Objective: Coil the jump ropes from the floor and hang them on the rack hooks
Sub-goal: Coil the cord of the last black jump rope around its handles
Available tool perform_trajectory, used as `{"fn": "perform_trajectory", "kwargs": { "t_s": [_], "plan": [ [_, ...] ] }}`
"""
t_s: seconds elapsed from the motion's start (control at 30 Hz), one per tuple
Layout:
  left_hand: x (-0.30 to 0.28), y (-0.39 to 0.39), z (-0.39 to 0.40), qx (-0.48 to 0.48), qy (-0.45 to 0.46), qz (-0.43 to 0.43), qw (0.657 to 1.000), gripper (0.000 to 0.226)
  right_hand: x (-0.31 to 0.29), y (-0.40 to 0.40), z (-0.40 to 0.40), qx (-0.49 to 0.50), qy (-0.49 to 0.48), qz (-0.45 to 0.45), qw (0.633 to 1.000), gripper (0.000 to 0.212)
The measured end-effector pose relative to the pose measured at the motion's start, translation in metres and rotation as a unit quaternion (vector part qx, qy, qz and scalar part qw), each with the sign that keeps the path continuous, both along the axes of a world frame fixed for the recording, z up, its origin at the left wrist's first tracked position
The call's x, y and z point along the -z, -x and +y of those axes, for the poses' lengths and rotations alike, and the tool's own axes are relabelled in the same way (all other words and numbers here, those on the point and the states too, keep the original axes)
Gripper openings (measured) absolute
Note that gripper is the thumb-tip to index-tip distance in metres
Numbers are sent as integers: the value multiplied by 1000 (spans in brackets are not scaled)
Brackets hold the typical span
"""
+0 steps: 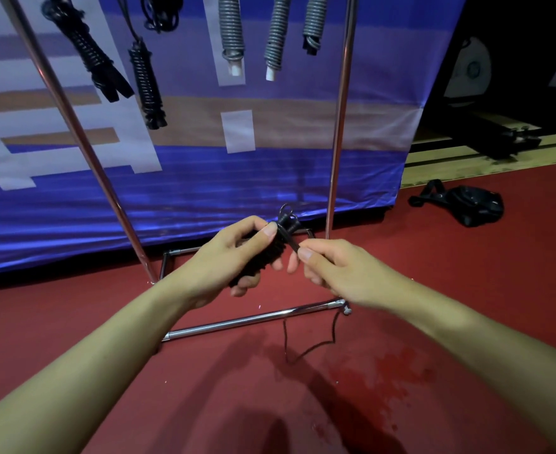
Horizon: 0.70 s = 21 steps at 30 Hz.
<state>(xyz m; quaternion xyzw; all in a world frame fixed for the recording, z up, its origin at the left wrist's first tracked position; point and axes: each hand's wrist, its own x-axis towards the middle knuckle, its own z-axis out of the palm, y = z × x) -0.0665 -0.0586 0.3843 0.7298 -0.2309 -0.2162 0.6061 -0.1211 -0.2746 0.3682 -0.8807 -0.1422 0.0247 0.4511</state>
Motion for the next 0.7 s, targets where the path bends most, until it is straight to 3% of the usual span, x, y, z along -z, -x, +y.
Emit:
{"fn": "perform_trajectory", "kwargs": {
  "t_s": [0.2, 0.5, 0.7],
  "plan": [
    [-5, 9, -9, 1, -26, 4, 1000, 48, 3, -5, -7, -34, 56, -39, 997, 32],
    [-1, 12, -4, 82, -29, 23, 996, 39, 4, -11, -18, -83, 148, -127, 977, 22],
    [-5, 15, -7, 119, -55, 54, 990, 56, 7, -14, -21, -95, 154, -172, 968, 15]
  ]
}}
